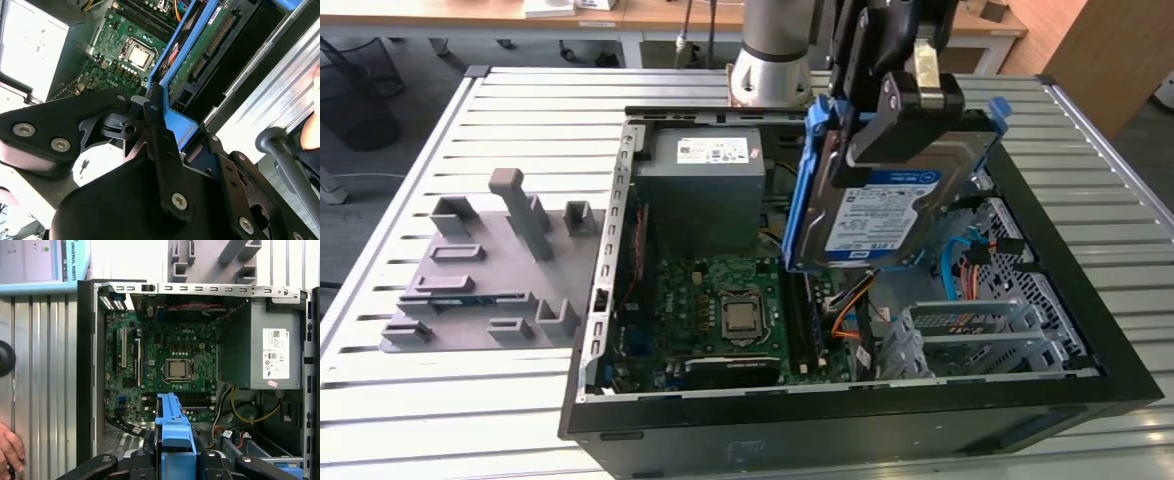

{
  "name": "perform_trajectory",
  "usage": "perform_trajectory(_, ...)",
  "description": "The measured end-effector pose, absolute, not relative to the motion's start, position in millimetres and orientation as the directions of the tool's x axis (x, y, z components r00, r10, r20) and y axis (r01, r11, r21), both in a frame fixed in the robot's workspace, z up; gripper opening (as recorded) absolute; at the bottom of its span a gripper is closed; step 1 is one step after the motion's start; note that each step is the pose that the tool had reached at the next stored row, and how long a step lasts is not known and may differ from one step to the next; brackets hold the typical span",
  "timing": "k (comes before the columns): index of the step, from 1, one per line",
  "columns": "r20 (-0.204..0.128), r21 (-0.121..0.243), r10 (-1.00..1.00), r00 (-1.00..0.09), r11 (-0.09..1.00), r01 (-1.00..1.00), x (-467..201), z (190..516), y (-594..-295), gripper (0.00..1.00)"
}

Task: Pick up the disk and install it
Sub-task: 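Insert the disk into the insertion slot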

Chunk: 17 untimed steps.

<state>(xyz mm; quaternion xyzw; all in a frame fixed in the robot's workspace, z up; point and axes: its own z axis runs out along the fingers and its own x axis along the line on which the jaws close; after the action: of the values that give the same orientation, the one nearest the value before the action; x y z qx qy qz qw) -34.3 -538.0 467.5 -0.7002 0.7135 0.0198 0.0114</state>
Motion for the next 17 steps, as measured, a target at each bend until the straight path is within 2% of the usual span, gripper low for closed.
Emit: perform_trajectory(17, -0.044, 0.012, -0.999, -0.02, 0.019, -1.0, -10, 464, -557, 0.36)
